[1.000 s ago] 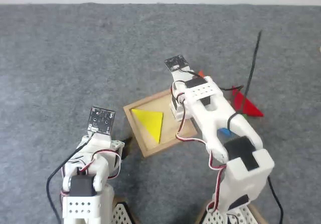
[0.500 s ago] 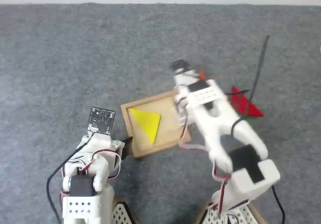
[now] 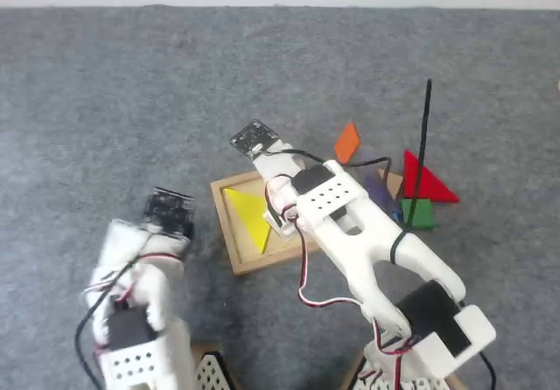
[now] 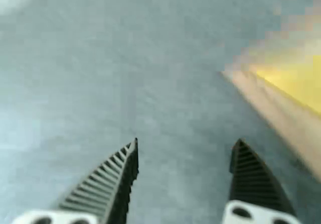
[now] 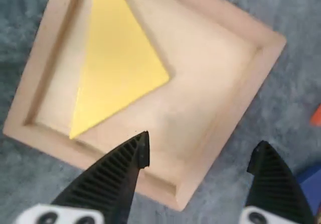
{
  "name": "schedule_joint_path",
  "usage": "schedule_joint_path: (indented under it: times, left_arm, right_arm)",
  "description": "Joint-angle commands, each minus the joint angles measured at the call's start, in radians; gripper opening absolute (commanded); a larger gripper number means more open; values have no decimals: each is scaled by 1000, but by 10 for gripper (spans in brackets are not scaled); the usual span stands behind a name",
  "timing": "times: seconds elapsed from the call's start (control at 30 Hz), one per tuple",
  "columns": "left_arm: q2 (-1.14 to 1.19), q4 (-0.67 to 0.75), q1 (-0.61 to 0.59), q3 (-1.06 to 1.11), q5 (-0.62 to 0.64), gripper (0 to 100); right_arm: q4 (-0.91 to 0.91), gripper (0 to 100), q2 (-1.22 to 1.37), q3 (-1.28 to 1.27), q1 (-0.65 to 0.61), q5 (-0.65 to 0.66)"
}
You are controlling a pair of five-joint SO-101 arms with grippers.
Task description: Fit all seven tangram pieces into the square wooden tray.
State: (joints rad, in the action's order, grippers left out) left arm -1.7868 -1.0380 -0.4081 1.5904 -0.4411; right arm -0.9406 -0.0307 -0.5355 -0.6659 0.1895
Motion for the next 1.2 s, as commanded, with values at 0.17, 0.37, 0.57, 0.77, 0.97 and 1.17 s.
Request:
schedule_joint_path:
  times: [0.17,0.37,0.57,0.77,0.97,1.17]
  left_arm:
    - [282,-120,-75,-380,276,284]
    - [786,-184,-34,-707,279,284]
    - [1171,-233,-34,-964,328,284]
    - [1257,-241,-12,-1061,353,284]
    - [1272,-275,305,-1059,358,284]
    - [1442,-184,548,-1064,396,284]
  right_arm:
    - [194,318,21,-49,-27,54]
    - [191,318,21,-51,-99,49]
    - [197,318,21,-49,-165,21]
    - [153,318,-8,-34,-124,17]
    - [-64,318,-298,20,278,-6]
    - [-70,318,-731,-288,450,143]
